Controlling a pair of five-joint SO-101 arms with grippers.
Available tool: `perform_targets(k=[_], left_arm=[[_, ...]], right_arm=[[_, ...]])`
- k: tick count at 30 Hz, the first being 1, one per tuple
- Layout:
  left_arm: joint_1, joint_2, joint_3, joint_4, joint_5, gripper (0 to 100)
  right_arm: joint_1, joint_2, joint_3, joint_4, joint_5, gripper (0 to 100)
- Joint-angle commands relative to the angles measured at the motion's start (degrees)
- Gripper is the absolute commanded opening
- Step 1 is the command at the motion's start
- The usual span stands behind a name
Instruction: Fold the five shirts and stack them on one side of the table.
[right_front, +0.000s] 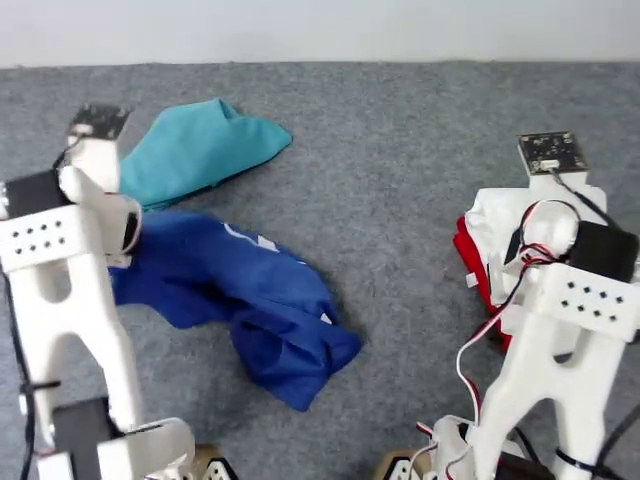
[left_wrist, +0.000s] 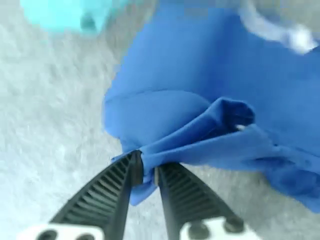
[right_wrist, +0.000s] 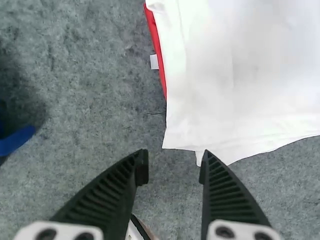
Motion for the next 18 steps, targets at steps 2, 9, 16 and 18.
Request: perform_targets(k=[2,9,16,18], left_arm=[[9.76,-9.93,-2.68,1.32,0.88,1],[16.79,-16.53,-0.84,1.32,0.88,1],[16.79,-18.29,4.18,1.32,0.88,1],[16.79,-19.43,4.88,1.32,0.88,1]], right_arm=[[-6.29,-1.01,0.26,-0.48,0.53,18.0],[-27.91,-1.01,7.56,-6.46,0.62,17.9],[-42.51,-0.92,18.81,-16.66,1.32,17.7],[-43.12,-0.92,23.21,-19.56,4.04,17.7]])
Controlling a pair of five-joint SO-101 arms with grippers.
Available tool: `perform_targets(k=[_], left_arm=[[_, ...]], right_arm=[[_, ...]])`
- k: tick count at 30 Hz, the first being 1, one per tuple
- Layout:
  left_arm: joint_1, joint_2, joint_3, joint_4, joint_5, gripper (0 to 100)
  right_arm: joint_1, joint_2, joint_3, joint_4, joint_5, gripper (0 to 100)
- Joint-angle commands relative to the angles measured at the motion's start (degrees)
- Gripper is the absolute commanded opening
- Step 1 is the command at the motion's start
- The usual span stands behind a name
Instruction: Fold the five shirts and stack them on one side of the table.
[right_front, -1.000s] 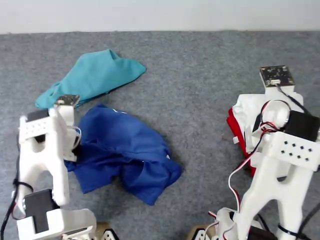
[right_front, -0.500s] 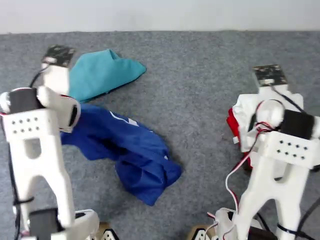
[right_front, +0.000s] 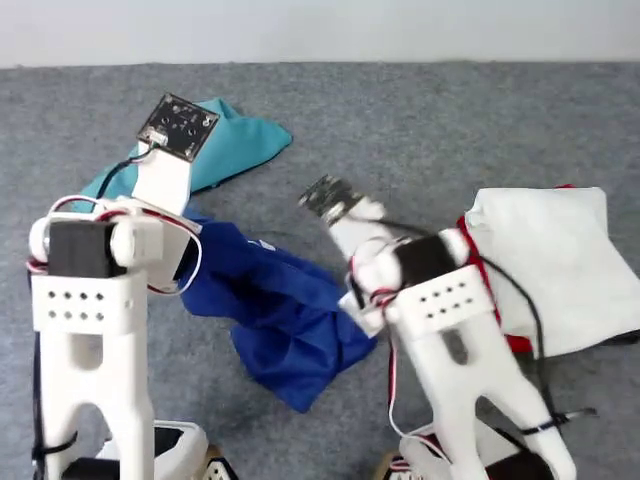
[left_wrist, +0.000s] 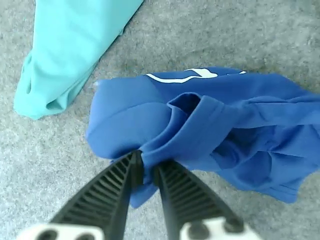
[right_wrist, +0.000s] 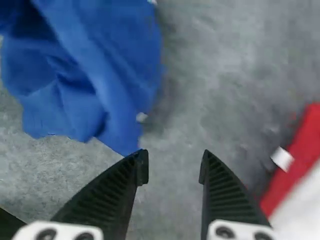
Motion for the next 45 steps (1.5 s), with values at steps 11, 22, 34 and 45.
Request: perform_targets(k=[11,22,34,45], left_arm=[[0.44,-7.82,4.79,0.88,0.44,1],[0.44,-7.65,4.88,0.79,0.44,1],[0.44,-7.65,4.88,0.79,0.44,2],[0.44,-7.65,4.88,0.79,0.44,2]], right_arm=[[-1.98,-0.92,15.82,-11.82,8.88,17.9],[-12.0,-0.92,20.66,-15.25,8.97,17.7],[-8.22,-0.92,32.18,-32.04,8.97,17.7],[4.7,-1.36,31.82,-31.69,16.7,0.0]])
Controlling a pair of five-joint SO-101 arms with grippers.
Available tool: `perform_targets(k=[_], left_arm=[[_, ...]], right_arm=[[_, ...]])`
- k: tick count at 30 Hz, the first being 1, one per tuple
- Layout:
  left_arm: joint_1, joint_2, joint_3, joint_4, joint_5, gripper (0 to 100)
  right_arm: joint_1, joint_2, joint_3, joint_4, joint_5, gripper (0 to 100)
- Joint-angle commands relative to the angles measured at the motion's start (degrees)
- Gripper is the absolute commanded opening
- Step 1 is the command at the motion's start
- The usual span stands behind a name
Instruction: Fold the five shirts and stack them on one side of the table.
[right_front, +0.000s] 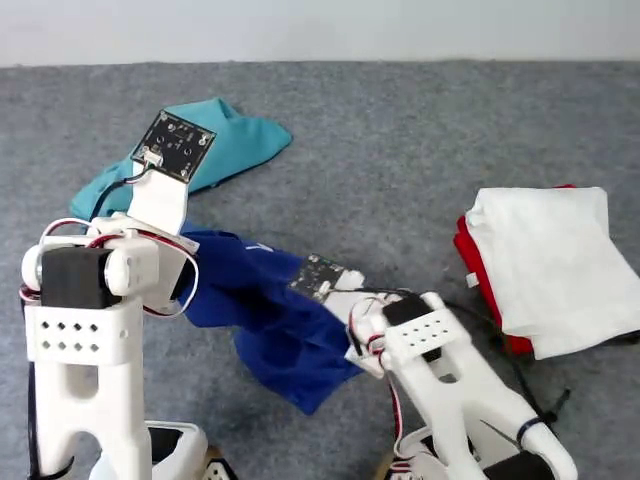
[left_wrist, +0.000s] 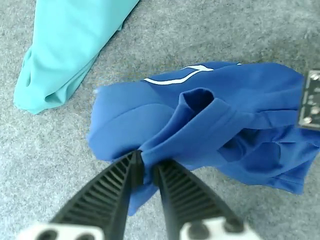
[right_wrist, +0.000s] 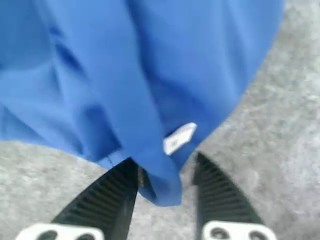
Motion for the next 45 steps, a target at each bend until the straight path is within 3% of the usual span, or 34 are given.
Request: perform_targets(k=[1,6,18,25,31,37,41,45], left_arm=[[0.44,-1.49,-0.13,0.79,0.44,2],[0.44,-1.58,-0.13,0.79,0.44,2],[0.44,-1.67,-2.59,0.0,0.53,2],[0.44,-1.67,-17.19,0.09,6.24,2],[0.44,-1.76,-18.77,0.62,6.33,2],[-0.44,-1.76,-22.64,-1.14,7.82,2],[-7.03,-1.76,-34.51,-2.37,14.51,2],[-10.99,-1.76,-49.36,-2.11,15.47,2]], right_arm=[[3.56,-1.54,-0.62,-0.57,1.67,2.2],[6.11,-1.54,-9.93,5.23,1.14,1.1],[8.22,-1.54,-47.91,19.12,-12.4,0.9],[8.31,-1.54,-70.42,26.42,-13.01,0.9],[8.31,-4.09,-87.47,35.65,-13.1,0.9],[8.4,-10.33,-90.55,37.93,-13.01,0.9],[8.4,-14.02,-90.73,37.41,-13.01,0.9],[9.89,-15.16,-90.73,37.41,-13.01,0.9]])
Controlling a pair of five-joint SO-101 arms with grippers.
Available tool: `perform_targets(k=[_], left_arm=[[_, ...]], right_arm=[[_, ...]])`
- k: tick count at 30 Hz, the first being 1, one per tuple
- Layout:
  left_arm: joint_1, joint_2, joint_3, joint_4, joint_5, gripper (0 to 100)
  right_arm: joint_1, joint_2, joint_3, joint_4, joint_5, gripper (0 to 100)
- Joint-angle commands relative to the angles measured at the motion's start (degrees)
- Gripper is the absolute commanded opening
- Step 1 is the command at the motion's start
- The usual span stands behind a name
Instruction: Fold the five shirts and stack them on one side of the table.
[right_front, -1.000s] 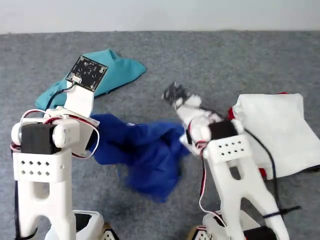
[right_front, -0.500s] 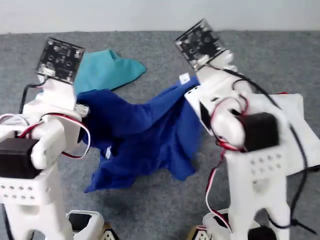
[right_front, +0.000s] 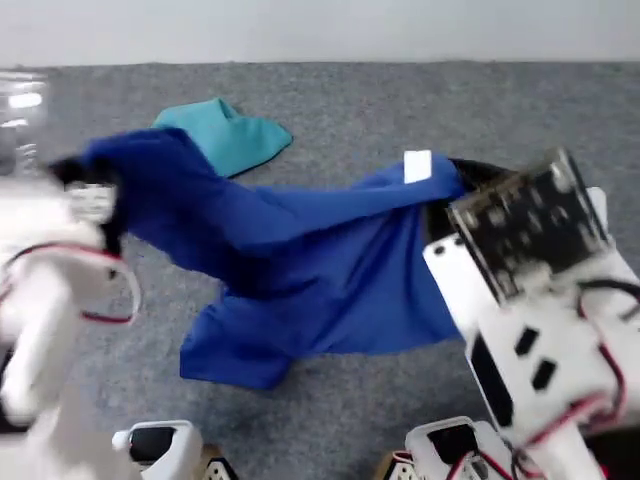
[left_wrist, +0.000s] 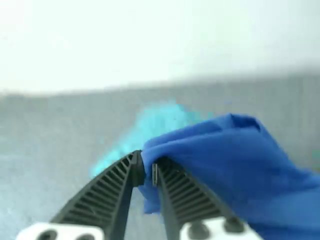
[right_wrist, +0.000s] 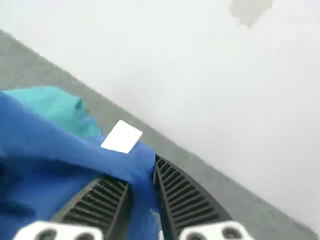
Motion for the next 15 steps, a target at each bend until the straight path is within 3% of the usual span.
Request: perform_targets(k=[1,7,15], left_arm=[[-2.9,-0.7,-13.67,-0.97,1.05,2],[-2.81,-0.53,-27.12,-1.67,1.05,2],[-2.81,-0.62,-33.01,-2.46,1.05,2]], right_arm=[[3.74,-0.13,-1.85,-0.31,-0.53,0.9],[13.14,-0.66,-1.67,1.1,-0.62,0.9],[14.29,-0.66,-1.76,4.7,-0.62,0.9]])
